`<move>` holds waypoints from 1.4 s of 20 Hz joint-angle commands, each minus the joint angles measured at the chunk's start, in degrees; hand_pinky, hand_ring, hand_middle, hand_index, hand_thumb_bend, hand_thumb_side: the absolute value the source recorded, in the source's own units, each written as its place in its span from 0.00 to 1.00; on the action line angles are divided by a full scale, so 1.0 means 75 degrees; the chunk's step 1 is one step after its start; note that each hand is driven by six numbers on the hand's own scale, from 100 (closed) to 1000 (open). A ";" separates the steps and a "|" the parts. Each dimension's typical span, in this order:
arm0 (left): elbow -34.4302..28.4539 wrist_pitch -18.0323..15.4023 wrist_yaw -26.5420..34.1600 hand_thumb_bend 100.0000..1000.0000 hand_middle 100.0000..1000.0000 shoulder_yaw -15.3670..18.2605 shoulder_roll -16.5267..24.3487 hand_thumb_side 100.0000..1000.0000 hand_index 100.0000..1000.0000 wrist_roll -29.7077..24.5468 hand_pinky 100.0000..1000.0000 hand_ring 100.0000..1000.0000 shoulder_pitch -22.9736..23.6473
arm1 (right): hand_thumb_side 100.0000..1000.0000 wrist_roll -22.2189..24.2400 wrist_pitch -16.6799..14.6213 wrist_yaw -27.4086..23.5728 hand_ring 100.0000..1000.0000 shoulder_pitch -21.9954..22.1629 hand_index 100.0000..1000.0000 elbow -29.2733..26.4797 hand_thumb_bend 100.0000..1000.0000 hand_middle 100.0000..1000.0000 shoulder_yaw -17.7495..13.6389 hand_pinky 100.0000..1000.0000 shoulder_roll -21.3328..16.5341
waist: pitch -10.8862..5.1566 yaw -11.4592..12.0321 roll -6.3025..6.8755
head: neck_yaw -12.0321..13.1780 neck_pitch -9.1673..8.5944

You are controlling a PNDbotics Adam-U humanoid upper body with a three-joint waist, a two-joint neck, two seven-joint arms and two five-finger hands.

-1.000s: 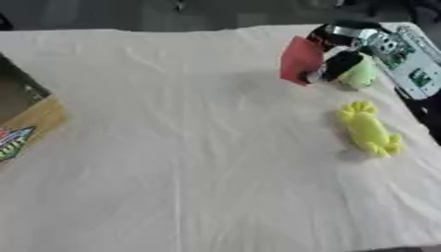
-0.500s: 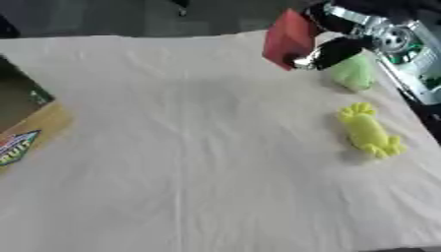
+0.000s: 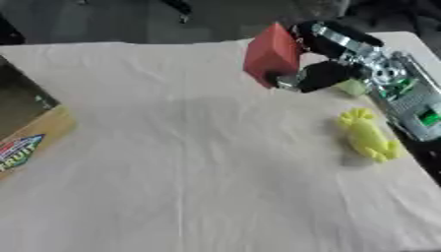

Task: Pick up the objects with one hand, pass them to the other hand, and then place them into the box on the other side of the table.

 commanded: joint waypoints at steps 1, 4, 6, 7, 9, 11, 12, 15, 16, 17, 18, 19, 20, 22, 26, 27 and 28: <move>-0.0205 0.0091 -0.0140 0.72 0.61 -0.0061 0.0547 0.57 0.81 -0.0260 0.49 0.68 -0.0204 | 0.09 -0.0252 -0.0003 -0.0114 0.56 0.0060 0.55 -0.0407 0.04 0.44 -0.0051 0.82 0.0104 | -0.0178 0.0003 0.0029 | 0.0105 -0.0185; -0.0281 0.0198 -0.0209 0.73 0.61 -0.0204 0.0812 0.57 0.81 -0.0518 0.49 0.67 -0.0308 | 0.10 -0.0426 -0.0028 -0.0103 0.56 0.0236 0.55 -0.0583 0.03 0.43 -0.0049 0.82 0.0426 | -0.0185 0.0000 0.0038 | 0.0102 -0.0173; -0.0340 0.0283 -0.0233 0.73 0.60 -0.0311 0.0991 0.57 0.81 -0.0718 0.49 0.67 -0.0372 | 0.10 -0.0565 -0.0074 -0.0106 0.55 0.0333 0.55 -0.0666 0.02 0.43 -0.0047 0.82 0.0657 | -0.0186 -0.0008 0.0042 | 0.0093 -0.0100; -0.0369 0.0325 -0.0247 0.74 0.60 -0.0354 0.1069 0.57 0.81 -0.0820 0.49 0.67 -0.0394 | 0.10 -0.0651 -0.0103 -0.0120 0.55 0.0381 0.55 -0.0693 0.02 0.43 -0.0042 0.82 0.0759 | -0.0185 -0.0013 0.0044 | 0.0092 -0.0076; -0.0427 0.0420 -0.0274 0.73 0.60 -0.0468 0.1238 0.57 0.81 -0.1089 0.49 0.67 -0.0439 | 0.11 -0.0856 -0.0158 -0.0209 0.53 0.0496 0.56 -0.0706 0.02 0.43 -0.0012 0.82 0.0987 | -0.0181 -0.0018 0.0048 | 0.0092 -0.0035; -0.0473 0.0505 -0.0312 0.73 0.59 -0.0563 0.1367 0.57 0.81 -0.1369 0.49 0.66 -0.0481 | 0.11 -0.0986 -0.0215 -0.0303 0.53 0.0569 0.56 -0.0685 0.02 0.43 0.0059 0.82 0.1133 | -0.0178 -0.0016 0.0052 | 0.0094 -0.0015; -0.0501 0.0539 -0.0336 0.73 0.60 -0.0616 0.1429 0.57 0.81 -0.1512 0.49 0.67 -0.0492 | 0.12 -0.1049 -0.0269 -0.0347 0.53 0.0588 0.56 -0.0686 0.01 0.43 0.0090 0.82 0.1198 | -0.0175 -0.0017 0.0054 | 0.0104 -0.0014; -0.0579 0.0646 -0.0407 0.73 0.60 -0.0759 0.1596 0.56 0.81 -0.1968 0.49 0.66 -0.0543 | 0.12 -0.1251 -0.0527 -0.0601 0.52 0.0633 0.56 -0.0623 0.00 0.43 0.0229 0.82 0.1383 | -0.0176 -0.0018 0.0055 | 0.0120 0.0010; -0.0596 0.0684 -0.0447 0.73 0.60 -0.0822 0.1653 0.56 0.81 -0.2129 0.50 0.66 -0.0567 | 0.12 -0.1286 -0.0607 -0.0688 0.52 0.0637 0.56 -0.0584 0.00 0.43 0.0283 0.82 0.1444 | -0.0178 -0.0019 0.0058 | 0.0138 0.0001; -0.0607 0.0723 -0.0501 0.73 0.60 -0.0878 0.1705 0.55 0.81 -0.2306 0.50 0.66 -0.0594 | 0.12 -0.1310 -0.0673 -0.0751 0.52 0.0635 0.56 -0.0539 0.00 0.43 0.0331 0.82 0.1498 | -0.0182 -0.0020 0.0059 | 0.0151 -0.0005; -0.0617 0.0764 -0.0573 0.73 0.60 -0.0949 0.1771 0.55 0.81 -0.2513 0.50 0.67 -0.0625 | 0.12 -0.1326 -0.0730 -0.0807 0.52 0.0628 0.56 -0.0496 0.00 0.43 0.0381 0.82 0.1556 | -0.0186 -0.0021 0.0060 | 0.0148 0.0002; -0.0622 0.0804 -0.0648 0.73 0.60 -0.0998 0.1823 0.55 0.81 -0.2704 0.51 0.67 -0.0656 | 0.11 -0.1338 -0.0776 -0.0845 0.52 0.0622 0.56 -0.0456 0.00 0.43 0.0419 0.82 0.1600 | -0.0189 -0.0021 0.0060 | 0.0140 0.0016; -0.0626 0.0853 -0.0721 0.73 0.61 -0.1074 0.1898 0.54 0.81 -0.2926 0.51 0.67 -0.0692 | 0.11 -0.1357 -0.0818 -0.0883 0.52 0.0617 0.56 -0.0422 0.00 0.43 0.0457 0.82 0.1655 | -0.0192 -0.0020 0.0063 | 0.0131 0.0045; -0.0650 0.0947 -0.0855 0.73 0.62 -0.1218 0.2056 0.53 0.82 -0.3370 0.53 0.68 -0.0784 | 0.11 -0.1382 -0.0907 -0.0920 0.52 0.0606 0.56 -0.0375 0.00 0.43 0.0537 0.82 0.1735 | -0.0193 -0.0013 0.0070 | 0.0118 0.0072; -0.0759 0.1077 -0.1124 0.72 0.64 -0.1500 0.2332 0.51 0.82 -0.4258 0.56 0.70 -0.1060 | 0.11 -0.1299 -0.1023 -0.0879 0.52 0.0575 0.56 -0.0294 0.00 0.43 0.0668 0.83 0.1855 | -0.0190 0.0016 0.0093 | 0.0078 0.0143; -0.0826 0.1102 -0.1215 0.71 0.64 -0.1647 0.2427 0.51 0.82 -0.4582 0.57 0.70 -0.1198 | 0.11 -0.1275 -0.1047 -0.0868 0.52 0.0557 0.56 -0.0279 0.00 0.43 0.0704 0.83 0.1916 | -0.0190 0.0025 0.0100 | 0.0072 0.0156; -0.0884 0.1131 -0.1308 0.71 0.66 -0.1763 0.2487 0.51 0.82 -0.4890 0.58 0.71 -0.1320 | 0.11 -0.1258 -0.1079 -0.0851 0.51 0.0537 0.56 -0.0267 0.00 0.43 0.0737 0.83 0.1967 | -0.0191 0.0032 0.0107 | 0.0070 0.0158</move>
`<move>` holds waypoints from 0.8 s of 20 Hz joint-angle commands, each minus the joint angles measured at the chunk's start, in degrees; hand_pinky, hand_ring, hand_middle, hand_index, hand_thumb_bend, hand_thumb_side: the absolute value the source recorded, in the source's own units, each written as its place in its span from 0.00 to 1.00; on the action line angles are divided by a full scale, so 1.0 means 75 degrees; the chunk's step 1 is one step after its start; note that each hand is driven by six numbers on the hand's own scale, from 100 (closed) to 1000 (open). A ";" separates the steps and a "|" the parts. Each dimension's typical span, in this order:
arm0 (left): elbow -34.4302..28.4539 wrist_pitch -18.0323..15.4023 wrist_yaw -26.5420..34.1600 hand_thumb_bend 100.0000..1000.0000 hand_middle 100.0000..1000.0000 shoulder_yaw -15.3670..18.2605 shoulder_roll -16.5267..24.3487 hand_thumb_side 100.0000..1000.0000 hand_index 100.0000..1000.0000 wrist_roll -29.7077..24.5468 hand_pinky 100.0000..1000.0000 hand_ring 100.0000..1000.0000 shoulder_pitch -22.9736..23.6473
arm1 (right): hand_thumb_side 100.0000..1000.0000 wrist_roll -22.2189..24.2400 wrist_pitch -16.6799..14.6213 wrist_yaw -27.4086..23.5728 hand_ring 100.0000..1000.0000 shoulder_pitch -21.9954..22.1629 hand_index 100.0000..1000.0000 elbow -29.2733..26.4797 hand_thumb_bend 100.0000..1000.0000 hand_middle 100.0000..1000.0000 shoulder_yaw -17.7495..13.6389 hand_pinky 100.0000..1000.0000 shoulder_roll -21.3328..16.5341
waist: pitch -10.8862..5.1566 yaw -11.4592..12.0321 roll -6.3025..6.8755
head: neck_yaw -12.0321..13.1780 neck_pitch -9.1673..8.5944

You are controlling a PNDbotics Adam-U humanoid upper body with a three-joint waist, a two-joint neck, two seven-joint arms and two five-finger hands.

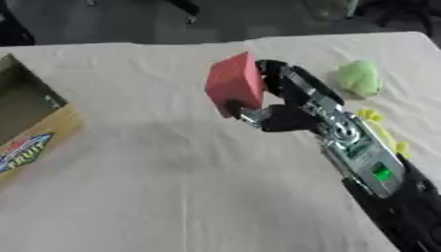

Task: Pick up the objects with one hand, pass them to the other hand, and then place them into the box on the other side of the table.

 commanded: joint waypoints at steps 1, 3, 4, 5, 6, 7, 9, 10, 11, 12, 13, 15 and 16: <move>-0.0275 0.0084 -0.0305 0.71 0.66 -0.0292 0.0512 0.51 0.82 -0.0946 0.59 0.71 -0.0420 | 0.10 0.0056 -0.0143 0.0035 0.51 -0.0162 0.56 -0.0025 0.00 0.43 0.0076 0.83 0.0104 | -0.0176 0.0023 0.0050 | -0.0018 0.0026; -0.0392 0.0139 -0.0464 0.70 0.67 -0.0498 0.0539 0.51 0.82 -0.1553 0.60 0.72 -0.0657 | 0.10 0.0068 -0.0254 0.0130 0.51 -0.0205 0.56 -0.0004 0.00 0.43 0.0146 0.83 0.0210 | -0.0177 0.0034 0.0065 | -0.0004 0.0002; -0.0457 0.0167 -0.0551 0.69 0.68 -0.0595 0.0537 0.51 0.81 -0.1853 0.61 0.72 -0.0767 | 0.09 0.0072 -0.0319 0.0209 0.51 -0.0226 0.56 0.0020 0.00 0.43 0.0183 0.82 0.0260 | -0.0178 0.0039 0.0072 | 0.0000 -0.0001; -0.0514 0.0197 -0.0639 0.69 0.68 -0.0674 0.0528 0.51 0.81 -0.2136 0.61 0.72 -0.0859 | 0.09 0.0078 -0.0385 0.0309 0.51 -0.0245 0.56 0.0055 0.00 0.43 0.0219 0.82 0.0300 | -0.0179 0.0044 0.0077 | -0.0001 -0.0008; -0.0574 0.0223 -0.0698 0.68 0.67 -0.0747 0.0519 0.50 0.79 -0.2393 0.61 0.72 -0.0932 | 0.09 0.0090 -0.0458 0.0416 0.51 -0.0264 0.56 0.0094 0.00 0.43 0.0258 0.82 0.0331 | -0.0178 0.0048 0.0083 | -0.0009 -0.0018; -0.0645 0.0254 -0.0728 0.68 0.67 -0.0810 0.0513 0.50 0.79 -0.2634 0.61 0.72 -0.0994 | 0.09 0.0106 -0.0538 0.0534 0.51 -0.0278 0.56 0.0142 0.00 0.43 0.0297 0.82 0.0359 | -0.0176 0.0053 0.0089 | -0.0021 -0.0031; -0.0795 0.0325 -0.0750 0.66 0.67 -0.0892 0.0502 0.49 0.79 -0.2985 0.61 0.72 -0.1085 | 0.08 0.0139 -0.0674 0.0717 0.51 -0.0299 0.56 0.0242 0.00 0.43 0.0373 0.82 0.0406 | -0.0172 0.0065 0.0098 | -0.0043 -0.0042; -0.0866 0.0372 -0.0762 0.66 0.68 -0.0935 0.0497 0.49 0.80 -0.3120 0.62 0.72 -0.1131 | 0.08 0.0155 -0.0741 0.0787 0.51 -0.0314 0.56 0.0282 0.00 0.43 0.0413 0.82 0.0430 | -0.0170 0.0071 0.0104 | -0.0053 -0.0038; -0.0929 0.0432 -0.0772 0.66 0.68 -0.0986 0.0490 0.49 0.80 -0.3240 0.62 0.72 -0.1182 | 0.08 0.0171 -0.0804 0.0855 0.51 -0.0329 0.56 0.0312 0.00 0.43 0.0450 0.82 0.0457 | -0.0169 0.0077 0.0109 | -0.0061 -0.0027; -0.0986 0.0500 -0.0768 0.65 0.68 -0.1031 0.0473 0.49 0.80 -0.3330 0.62 0.72 -0.1235 | 0.08 0.0184 -0.0863 0.0916 0.51 -0.0346 0.56 0.0332 0.00 0.43 0.0481 0.81 0.0486 | -0.0170 0.0082 0.0113 | -0.0072 -0.0013; -0.1051 0.0575 -0.0764 0.65 0.68 -0.1085 0.0449 0.49 0.80 -0.3401 0.62 0.72 -0.1301 | 0.08 0.0194 -0.0917 0.0972 0.51 -0.0366 0.56 0.0347 0.00 0.43 0.0513 0.81 0.0520 | -0.0170 0.0088 0.0118 | -0.0082 -0.0004; -0.1192 0.0701 -0.0731 0.64 0.69 -0.1191 0.0378 0.50 0.80 -0.3519 0.63 0.73 -0.1433 | 0.07 0.0225 -0.0991 0.1056 0.51 -0.0407 0.56 0.0380 0.00 0.43 0.0573 0.81 0.0587 | -0.0173 0.0099 0.0125 | -0.0100 0.0001; -0.1260 0.0758 -0.0716 0.64 0.69 -0.1248 0.0343 0.50 0.80 -0.3571 0.63 0.73 -0.1501 | 0.07 0.0242 -0.1020 0.1092 0.51 -0.0426 0.56 0.0393 0.00 0.43 0.0602 0.81 0.0614 | -0.0174 0.0103 0.0128 | -0.0114 0.0006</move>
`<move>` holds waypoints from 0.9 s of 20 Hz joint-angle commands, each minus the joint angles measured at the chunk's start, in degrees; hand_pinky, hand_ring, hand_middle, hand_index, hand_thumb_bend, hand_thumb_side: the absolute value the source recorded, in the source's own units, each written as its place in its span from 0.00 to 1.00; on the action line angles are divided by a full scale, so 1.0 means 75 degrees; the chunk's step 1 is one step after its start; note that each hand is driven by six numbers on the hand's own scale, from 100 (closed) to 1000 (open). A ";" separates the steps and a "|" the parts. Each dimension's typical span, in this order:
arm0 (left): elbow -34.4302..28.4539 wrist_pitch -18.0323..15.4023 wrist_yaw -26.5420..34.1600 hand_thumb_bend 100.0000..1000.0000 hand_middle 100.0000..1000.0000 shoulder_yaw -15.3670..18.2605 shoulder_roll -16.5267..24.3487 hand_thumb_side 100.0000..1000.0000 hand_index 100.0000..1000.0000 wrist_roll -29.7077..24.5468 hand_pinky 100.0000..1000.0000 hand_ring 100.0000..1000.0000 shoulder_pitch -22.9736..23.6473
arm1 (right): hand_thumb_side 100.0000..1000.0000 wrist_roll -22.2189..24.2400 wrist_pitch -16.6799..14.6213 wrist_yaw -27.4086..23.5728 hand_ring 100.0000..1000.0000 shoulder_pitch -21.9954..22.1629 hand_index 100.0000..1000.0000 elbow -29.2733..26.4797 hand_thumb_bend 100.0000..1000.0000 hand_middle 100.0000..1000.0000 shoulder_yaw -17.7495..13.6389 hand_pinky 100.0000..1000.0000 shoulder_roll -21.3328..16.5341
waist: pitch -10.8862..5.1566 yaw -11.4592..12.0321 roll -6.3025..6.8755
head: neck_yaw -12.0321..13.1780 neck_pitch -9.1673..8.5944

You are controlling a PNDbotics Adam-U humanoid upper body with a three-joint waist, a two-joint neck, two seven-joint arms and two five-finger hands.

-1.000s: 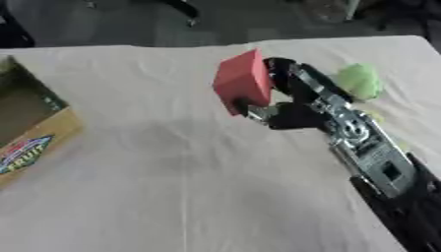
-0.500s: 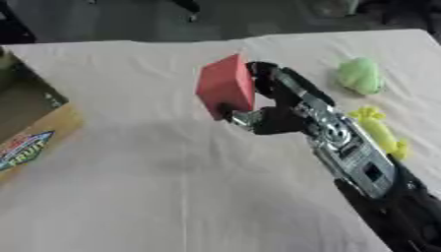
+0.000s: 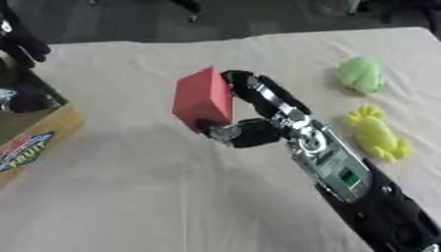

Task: Pick up the objects with one hand, pass them to the other hand, and then place them into the box on the other side of the table.

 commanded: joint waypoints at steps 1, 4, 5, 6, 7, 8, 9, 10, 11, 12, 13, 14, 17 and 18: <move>-0.0281 0.0180 0.0032 0.64 0.69 -0.0105 0.0091 0.50 0.80 -0.0207 0.63 0.73 -0.0287 | 0.07 0.0050 -0.0135 0.0153 0.51 -0.0163 0.55 -0.0027 0.00 0.43 0.0060 0.81 0.0063 | -0.0175 0.0016 0.0035 | -0.0051 0.0006; -0.0377 0.0361 -0.0001 0.62 0.70 -0.0281 0.0002 0.50 0.80 -0.0350 0.63 0.73 -0.0445 | 0.06 0.0068 -0.0219 0.0252 0.51 -0.0210 0.55 -0.0027 0.00 0.43 0.0114 0.81 0.0126 | -0.0177 0.0020 0.0044 | -0.0075 -0.0001; -0.0401 0.0409 -0.0019 0.63 0.70 -0.0330 -0.0043 0.50 0.80 -0.0370 0.63 0.73 -0.0488 | 0.06 0.0079 -0.0244 0.0286 0.51 -0.0229 0.55 -0.0027 0.00 0.43 0.0135 0.81 0.0151 | -0.0178 0.0022 0.0047 | -0.0084 -0.0009; -0.0420 0.0444 -0.0043 0.63 0.70 -0.0369 -0.0084 0.50 0.80 -0.0368 0.63 0.73 -0.0522 | 0.06 0.0089 -0.0262 0.0311 0.51 -0.0248 0.55 -0.0024 0.00 0.43 0.0151 0.81 0.0177 | -0.0178 0.0023 0.0049 | -0.0095 -0.0017; -0.0428 0.0485 -0.0081 0.62 0.70 -0.0412 -0.0139 0.52 0.80 -0.0351 0.63 0.73 -0.0554 | 0.06 0.0094 -0.0281 0.0330 0.51 -0.0274 0.55 -0.0028 0.00 0.43 0.0165 0.81 0.0208 | -0.0179 0.0022 0.0050 | -0.0112 -0.0023; -0.0419 0.0534 -0.0110 0.61 0.69 -0.0452 -0.0198 0.53 0.80 -0.0321 0.63 0.73 -0.0582 | 0.06 0.0102 -0.0295 0.0346 0.51 -0.0299 0.55 -0.0030 0.00 0.43 0.0181 0.81 0.0234 | -0.0181 0.0019 0.0049 | -0.0123 -0.0025; -0.0400 0.0592 -0.0130 0.61 0.69 -0.0492 -0.0261 0.54 0.80 -0.0264 0.62 0.73 -0.0612 | 0.06 0.0119 -0.0303 0.0365 0.51 -0.0327 0.55 -0.0030 0.00 0.43 0.0203 0.81 0.0260 | -0.0184 0.0015 0.0048 | -0.0131 -0.0029; -0.0380 0.0642 -0.0142 0.62 0.69 -0.0530 -0.0318 0.53 0.80 -0.0197 0.62 0.72 -0.0639 | 0.06 0.0137 -0.0307 0.0384 0.51 -0.0350 0.55 -0.0029 0.00 0.43 0.0225 0.81 0.0279 | -0.0187 0.0012 0.0046 | -0.0138 -0.0032; -0.0356 0.0691 -0.0150 0.62 0.68 -0.0558 -0.0395 0.53 0.79 -0.0091 0.61 0.72 -0.0672 | 0.06 0.0162 -0.0309 0.0400 0.51 -0.0374 0.55 -0.0029 0.00 0.43 0.0252 0.81 0.0299 | -0.0190 0.0013 0.0044 | -0.0149 -0.0033; -0.0331 0.0735 -0.0152 0.63 0.68 -0.0589 -0.0464 0.52 0.79 0.0036 0.61 0.72 -0.0702 | 0.06 0.0181 -0.0306 0.0415 0.51 -0.0391 0.55 -0.0026 0.00 0.43 0.0271 0.81 0.0315 | -0.0192 0.0015 0.0043 | -0.0155 -0.0035; -0.0315 0.0777 -0.0168 0.64 0.67 -0.0600 -0.0569 0.50 0.79 0.0242 0.60 0.71 -0.0749 | 0.06 0.0202 -0.0297 0.0430 0.51 -0.0413 0.55 -0.0020 0.00 0.43 0.0300 0.81 0.0337 | -0.0193 0.0018 0.0040 | -0.0154 -0.0043; -0.0307 0.0808 -0.0191 0.66 0.67 -0.0629 -0.0666 0.48 0.79 0.0477 0.60 0.71 -0.0792 | 0.05 0.0220 -0.0290 0.0447 0.51 -0.0431 0.55 -0.0016 0.00 0.43 0.0326 0.81 0.0356 | -0.0194 0.0020 0.0037 | -0.0151 -0.0053; -0.0287 0.0900 -0.0290 0.67 0.67 -0.0790 -0.0928 0.44 0.80 0.0951 0.61 0.72 -0.0975 | 0.05 0.0277 -0.0297 0.0550 0.51 -0.0486 0.55 -0.0027 0.00 0.43 0.0401 0.81 0.0395 | -0.0198 0.0022 0.0031 | -0.0119 -0.0093; -0.0283 0.0924 -0.0323 0.67 0.67 -0.0862 -0.0999 0.43 0.81 0.0990 0.61 0.72 -0.1041 | 0.05 0.0296 -0.0303 0.0590 0.51 -0.0499 0.55 -0.0025 0.00 0.43 0.0421 0.81 0.0408 | -0.0198 0.0024 0.0031 | -0.0108 -0.0097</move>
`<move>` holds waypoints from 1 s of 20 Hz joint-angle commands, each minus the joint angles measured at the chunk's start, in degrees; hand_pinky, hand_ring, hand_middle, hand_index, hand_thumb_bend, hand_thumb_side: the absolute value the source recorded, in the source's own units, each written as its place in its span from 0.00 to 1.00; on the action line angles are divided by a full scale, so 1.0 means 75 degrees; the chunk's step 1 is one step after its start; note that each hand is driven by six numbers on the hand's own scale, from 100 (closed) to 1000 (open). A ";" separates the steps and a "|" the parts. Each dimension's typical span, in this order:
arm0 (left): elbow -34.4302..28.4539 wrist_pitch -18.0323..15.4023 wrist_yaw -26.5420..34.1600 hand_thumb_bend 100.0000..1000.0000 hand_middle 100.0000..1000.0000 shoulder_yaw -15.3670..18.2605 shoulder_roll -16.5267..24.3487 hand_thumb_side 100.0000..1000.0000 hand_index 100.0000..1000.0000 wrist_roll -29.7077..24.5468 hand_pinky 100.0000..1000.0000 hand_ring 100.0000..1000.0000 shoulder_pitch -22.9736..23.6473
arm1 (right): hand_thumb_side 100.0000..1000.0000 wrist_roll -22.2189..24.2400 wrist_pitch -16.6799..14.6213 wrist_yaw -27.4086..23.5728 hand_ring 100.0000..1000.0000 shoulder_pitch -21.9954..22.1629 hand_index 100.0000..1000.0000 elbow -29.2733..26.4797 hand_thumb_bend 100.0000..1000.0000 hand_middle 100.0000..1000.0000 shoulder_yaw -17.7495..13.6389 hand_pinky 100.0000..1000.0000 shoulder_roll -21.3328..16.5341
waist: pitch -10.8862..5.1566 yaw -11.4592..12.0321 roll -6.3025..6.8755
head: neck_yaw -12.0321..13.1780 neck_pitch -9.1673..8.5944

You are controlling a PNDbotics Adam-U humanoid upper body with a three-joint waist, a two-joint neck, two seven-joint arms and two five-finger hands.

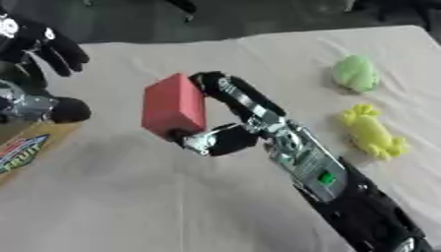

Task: Pick up the objects with one hand, pass them to the other hand, and then place them into the box on the other side of the table.

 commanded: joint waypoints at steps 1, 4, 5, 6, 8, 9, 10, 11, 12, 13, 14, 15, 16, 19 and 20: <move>-0.0003 0.0084 -0.0106 0.67 0.68 -0.0136 -0.0121 0.42 0.81 0.0215 0.62 0.72 -0.0279 | 0.05 0.0066 -0.0027 0.0152 0.51 -0.0185 0.55 -0.0088 0.00 0.43 0.0049 0.81 0.0032 | -0.0194 0.0017 0.0010 | 0.0032 -0.0086; 0.0044 0.0246 -0.0126 0.67 0.67 -0.0251 -0.0327 0.39 0.81 0.0141 0.62 0.72 -0.0388 | 0.04 0.0075 -0.0090 0.0341 0.51 -0.0240 0.55 -0.0103 0.00 0.43 0.0099 0.80 0.0081 | -0.0193 0.0023 0.0005 | 0.0049 -0.0079; 0.0044 0.0302 -0.0138 0.67 0.68 -0.0294 -0.0371 0.39 0.81 0.0130 0.62 0.73 -0.0412 | 0.04 0.0068 -0.0109 0.0409 0.51 -0.0253 0.55 -0.0112 0.00 0.43 0.0109 0.80 0.0100 | -0.0193 0.0022 0.0004 | 0.0060 -0.0073; 0.0031 0.0337 -0.0187 0.67 0.69 -0.0335 -0.0398 0.39 0.82 0.0118 0.63 0.73 -0.0432 | 0.03 0.0052 -0.0126 0.0475 0.51 -0.0264 0.55 -0.0122 0.00 0.43 0.0114 0.80 0.0114 | -0.0193 0.0023 0.0003 | 0.0072 -0.0069; -0.0028 0.0357 -0.0446 0.67 0.70 -0.0386 -0.0445 0.37 0.82 0.0134 0.65 0.74 -0.0453 | 0.03 0.0000 -0.0143 0.0630 0.51 -0.0289 0.55 -0.0149 0.00 0.43 0.0125 0.80 0.0138 | -0.0195 0.0029 0.0002 | 0.0109 -0.0058; -0.0060 0.0350 -0.0601 0.68 0.70 -0.0402 -0.0483 0.36 0.82 0.0153 0.65 0.74 -0.0449 | 0.03 -0.0017 -0.0135 0.0685 0.51 -0.0298 0.55 -0.0151 0.00 0.43 0.0141 0.80 0.0162 | -0.0195 0.0034 0.0001 | 0.0133 -0.0056; -0.0075 0.0346 -0.0715 0.68 0.69 -0.0423 -0.0529 0.36 0.82 0.0151 0.65 0.74 -0.0437 | 0.02 -0.0031 -0.0130 0.0728 0.51 -0.0308 0.55 -0.0152 0.00 0.44 0.0157 0.80 0.0186 | -0.0193 0.0037 0.0000 | 0.0155 -0.0052; -0.0074 0.0354 -0.0774 0.68 0.69 -0.0450 -0.0566 0.36 0.82 0.0130 0.65 0.74 -0.0431 | 0.02 -0.0045 -0.0128 0.0775 0.51 -0.0320 0.55 -0.0153 0.00 0.43 0.0171 0.80 0.0210 | -0.0191 0.0037 -0.0003 | 0.0178 -0.0038; -0.0071 0.0364 -0.0813 0.68 0.69 -0.0473 -0.0597 0.36 0.82 0.0100 0.65 0.74 -0.0431 | 0.02 -0.0057 -0.0127 0.0823 0.51 -0.0331 0.55 -0.0151 0.00 0.43 0.0186 0.80 0.0232 | -0.0189 0.0037 -0.0006 | 0.0194 -0.0024; -0.0072 0.0377 -0.0843 0.68 0.69 -0.0484 -0.0630 0.35 0.82 0.0077 0.65 0.74 -0.0433 | 0.02 -0.0063 -0.0134 0.0874 0.51 -0.0340 0.55 -0.0154 0.00 0.43 0.0204 0.80 0.0249 | -0.0184 0.0038 -0.0010 | 0.0204 -0.0011; -0.0076 0.0391 -0.0864 0.68 0.69 -0.0489 -0.0661 0.35 0.82 0.0071 0.65 0.74 -0.0438 | 0.02 -0.0061 -0.0150 0.0931 0.51 -0.0345 0.55 -0.0158 0.00 0.43 0.0222 0.80 0.0261 | -0.0178 0.0041 -0.0012 | 0.0213 -0.0001; -0.0075 0.0404 -0.0880 0.69 0.70 -0.0503 -0.0685 0.34 0.82 0.0063 0.66 0.74 -0.0445 | 0.02 -0.0060 -0.0171 0.0983 0.51 -0.0351 0.55 -0.0162 0.00 0.43 0.0234 0.80 0.0271 | -0.0173 0.0043 -0.0014 | 0.0233 0.0015; -0.0065 0.0412 -0.0897 0.71 0.70 -0.0529 -0.0703 0.28 0.82 0.0043 0.66 0.75 -0.0453 | 0.03 -0.0060 -0.0195 0.1048 0.51 -0.0357 0.55 -0.0168 0.00 0.43 0.0242 0.80 0.0278 | -0.0168 0.0044 -0.0015 | 0.0252 0.0034; 0.0019 0.0404 -0.0984 0.68 0.71 -0.0636 -0.0719 0.30 0.82 -0.0139 0.68 0.76 -0.0470 | 0.02 -0.0067 -0.0184 0.1173 0.50 -0.0371 0.54 -0.0168 0.00 0.43 0.0251 0.79 0.0294 | -0.0158 0.0042 -0.0013 | 0.0275 0.0075; 0.0041 0.0379 -0.1021 0.68 0.71 -0.0661 -0.0718 0.29 0.82 -0.0218 0.68 0.76 -0.0474 | 0.02 -0.0071 -0.0146 0.1195 0.50 -0.0369 0.54 -0.0172 0.00 0.43 0.0256 0.78 0.0293 | -0.0153 0.0042 -0.0010 | 0.0277 0.0070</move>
